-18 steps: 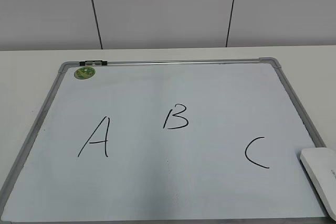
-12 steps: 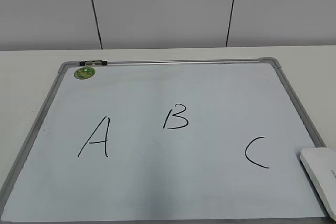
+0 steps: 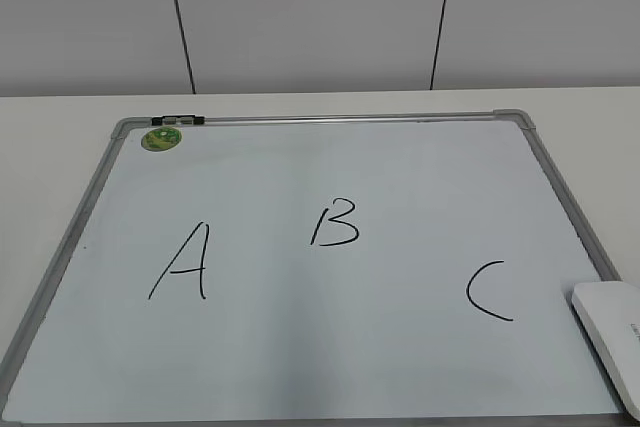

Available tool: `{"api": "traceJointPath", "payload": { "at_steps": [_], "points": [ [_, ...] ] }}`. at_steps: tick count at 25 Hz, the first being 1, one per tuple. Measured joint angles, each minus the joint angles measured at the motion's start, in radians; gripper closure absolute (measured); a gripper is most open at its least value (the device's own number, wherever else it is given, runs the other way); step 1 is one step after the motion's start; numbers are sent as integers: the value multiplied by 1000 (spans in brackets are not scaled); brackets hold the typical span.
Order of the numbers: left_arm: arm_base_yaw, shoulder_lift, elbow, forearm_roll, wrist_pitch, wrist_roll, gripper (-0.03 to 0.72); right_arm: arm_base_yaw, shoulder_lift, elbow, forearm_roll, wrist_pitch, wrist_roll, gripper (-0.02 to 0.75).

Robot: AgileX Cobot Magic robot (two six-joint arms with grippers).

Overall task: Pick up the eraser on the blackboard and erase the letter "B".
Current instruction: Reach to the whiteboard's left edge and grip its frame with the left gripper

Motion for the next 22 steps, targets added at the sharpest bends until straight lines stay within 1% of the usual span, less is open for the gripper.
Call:
{"api": "traceJointPath", "payload": {
  "at_steps": [8, 14, 22],
  "points": [
    [0, 374, -170, 0, -36, 0, 447, 0, 0, 0, 0, 0, 0, 164],
    [0, 731, -298, 0, -44, 0, 447, 0, 0, 0, 0, 0, 0, 164],
    [0, 1187, -486, -36, -55, 0, 447, 0, 0, 0, -2, 0, 0, 164]
  ]
}}
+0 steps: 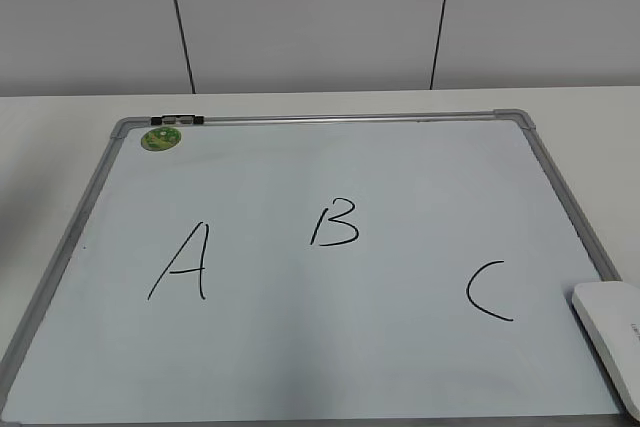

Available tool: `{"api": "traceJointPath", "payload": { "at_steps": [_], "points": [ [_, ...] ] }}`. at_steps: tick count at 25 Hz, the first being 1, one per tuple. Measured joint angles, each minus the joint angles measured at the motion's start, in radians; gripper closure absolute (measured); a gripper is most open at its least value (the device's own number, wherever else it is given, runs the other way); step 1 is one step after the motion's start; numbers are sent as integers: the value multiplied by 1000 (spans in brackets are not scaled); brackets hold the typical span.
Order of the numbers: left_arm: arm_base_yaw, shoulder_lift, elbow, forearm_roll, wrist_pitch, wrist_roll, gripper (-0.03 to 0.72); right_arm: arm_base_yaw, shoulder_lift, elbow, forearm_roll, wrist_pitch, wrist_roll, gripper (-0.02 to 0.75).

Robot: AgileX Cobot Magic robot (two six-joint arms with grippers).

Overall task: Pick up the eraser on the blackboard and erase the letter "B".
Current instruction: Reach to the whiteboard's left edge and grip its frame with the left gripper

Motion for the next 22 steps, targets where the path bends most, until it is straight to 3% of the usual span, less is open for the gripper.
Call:
{"api": "traceJointPath", "payload": {
  "at_steps": [15, 22],
  "points": [
    [0, 586, -336, -10, 31, 11, 447, 0, 0, 0, 0, 0, 0, 164],
    [0, 697, -379, -86, 46, 76, 447, 0, 0, 0, 0, 0, 0, 164]
  ]
}}
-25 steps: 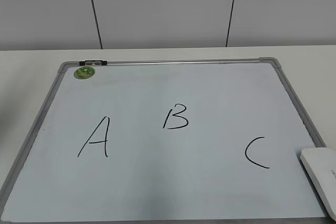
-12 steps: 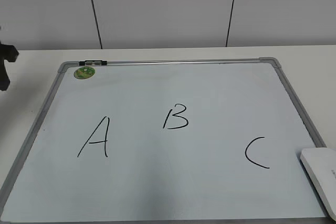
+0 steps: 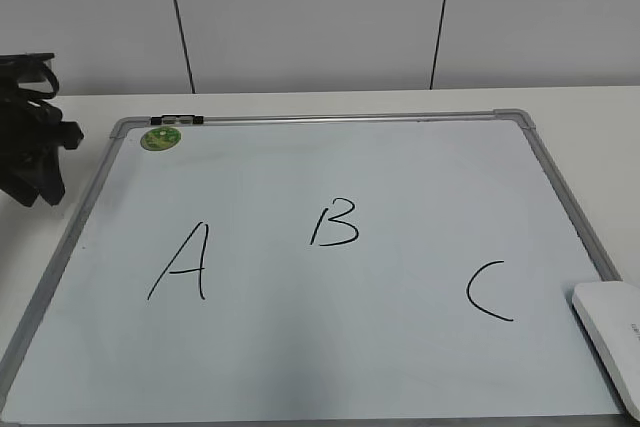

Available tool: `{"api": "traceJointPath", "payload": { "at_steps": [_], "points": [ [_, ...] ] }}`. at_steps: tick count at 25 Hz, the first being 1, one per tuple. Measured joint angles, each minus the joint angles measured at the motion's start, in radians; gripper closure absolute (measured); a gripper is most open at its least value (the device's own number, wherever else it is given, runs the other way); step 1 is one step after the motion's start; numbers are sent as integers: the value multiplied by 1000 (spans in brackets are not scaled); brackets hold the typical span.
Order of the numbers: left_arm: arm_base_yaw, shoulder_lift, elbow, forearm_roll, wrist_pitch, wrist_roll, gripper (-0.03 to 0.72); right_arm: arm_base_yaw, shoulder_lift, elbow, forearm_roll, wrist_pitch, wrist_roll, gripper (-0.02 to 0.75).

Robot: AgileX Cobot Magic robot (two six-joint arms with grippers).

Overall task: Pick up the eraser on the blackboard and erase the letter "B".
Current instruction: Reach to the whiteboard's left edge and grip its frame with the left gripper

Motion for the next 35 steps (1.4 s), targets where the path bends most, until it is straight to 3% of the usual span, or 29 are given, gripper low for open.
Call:
{"api": "traceJointPath", "payload": {
  "at_steps": [35],
  "points": [
    [0, 95, -2, -13, -111, 17, 447, 0, 0, 0, 0, 0, 0, 164]
  ]
}}
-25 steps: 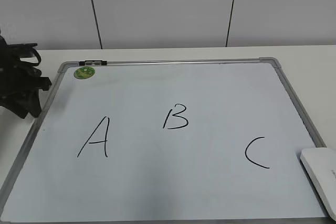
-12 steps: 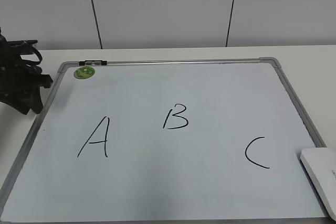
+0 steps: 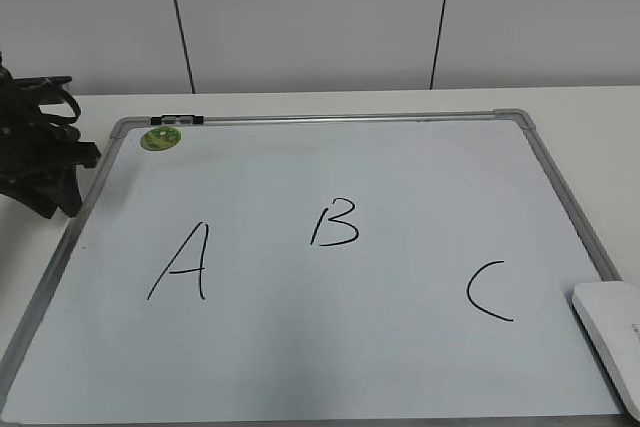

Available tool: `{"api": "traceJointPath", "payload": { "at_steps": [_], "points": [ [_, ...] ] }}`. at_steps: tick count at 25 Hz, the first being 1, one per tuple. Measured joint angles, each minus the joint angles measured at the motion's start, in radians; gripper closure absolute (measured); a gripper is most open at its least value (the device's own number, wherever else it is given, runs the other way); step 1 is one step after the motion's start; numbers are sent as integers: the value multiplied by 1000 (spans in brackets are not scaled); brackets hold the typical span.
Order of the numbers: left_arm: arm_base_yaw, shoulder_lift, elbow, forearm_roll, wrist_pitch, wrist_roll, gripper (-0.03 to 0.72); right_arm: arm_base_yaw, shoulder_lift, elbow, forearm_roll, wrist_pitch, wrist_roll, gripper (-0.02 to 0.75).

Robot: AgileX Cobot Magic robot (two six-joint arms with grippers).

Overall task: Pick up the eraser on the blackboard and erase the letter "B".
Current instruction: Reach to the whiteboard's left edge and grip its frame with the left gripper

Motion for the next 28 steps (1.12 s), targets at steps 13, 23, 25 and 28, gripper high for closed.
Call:
{"api": "traceJointPath", "payload": {
  "at_steps": [13, 23, 25, 28],
  "points": [
    [0, 50, -2, -11, 8, 0, 447, 0, 0, 0, 0, 0, 0, 164],
    [0, 55, -4, -15, 8, 0, 644, 0, 0, 0, 0, 0, 0, 164],
    [1, 55, -6, -15, 8, -7, 663, 0, 0, 0, 0, 0, 0, 164],
    [1, 55, -6, -15, 8, -11, 666, 0, 0, 0, 0, 0, 0, 164]
  ]
}}
